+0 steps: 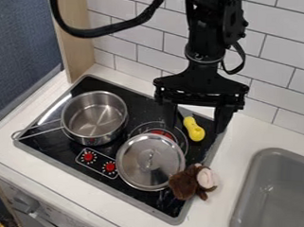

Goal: Place the lid on on the cooking pot

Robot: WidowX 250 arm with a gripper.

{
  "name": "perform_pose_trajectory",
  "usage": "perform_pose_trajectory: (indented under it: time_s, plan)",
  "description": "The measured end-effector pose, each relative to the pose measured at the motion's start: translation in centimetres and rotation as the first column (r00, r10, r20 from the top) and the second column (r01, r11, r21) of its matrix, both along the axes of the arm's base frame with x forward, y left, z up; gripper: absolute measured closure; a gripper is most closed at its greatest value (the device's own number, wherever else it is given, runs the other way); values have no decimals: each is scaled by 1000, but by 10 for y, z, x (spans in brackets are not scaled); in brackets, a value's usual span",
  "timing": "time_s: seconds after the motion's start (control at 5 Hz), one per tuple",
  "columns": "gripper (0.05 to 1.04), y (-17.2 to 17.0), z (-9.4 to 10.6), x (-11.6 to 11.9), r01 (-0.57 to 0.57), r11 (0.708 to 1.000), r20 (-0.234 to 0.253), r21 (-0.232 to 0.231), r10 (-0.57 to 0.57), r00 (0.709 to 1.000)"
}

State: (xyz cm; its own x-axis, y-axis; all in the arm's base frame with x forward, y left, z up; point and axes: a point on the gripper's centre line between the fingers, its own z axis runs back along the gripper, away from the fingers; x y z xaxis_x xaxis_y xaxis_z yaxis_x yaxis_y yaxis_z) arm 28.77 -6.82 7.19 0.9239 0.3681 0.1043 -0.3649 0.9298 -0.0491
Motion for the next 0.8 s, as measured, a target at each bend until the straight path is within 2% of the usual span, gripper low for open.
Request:
perform_pose_trajectory:
  time_s: [0.2,0.6,0.8]
  plan:
    - [83,0,-8,-3,0,1000,-27,6,0,1000]
    - [83,22,-30,-5,-40,998,-29,46,41,999]
    - [83,32,-43,-7,-36,998,-38,50,38,999]
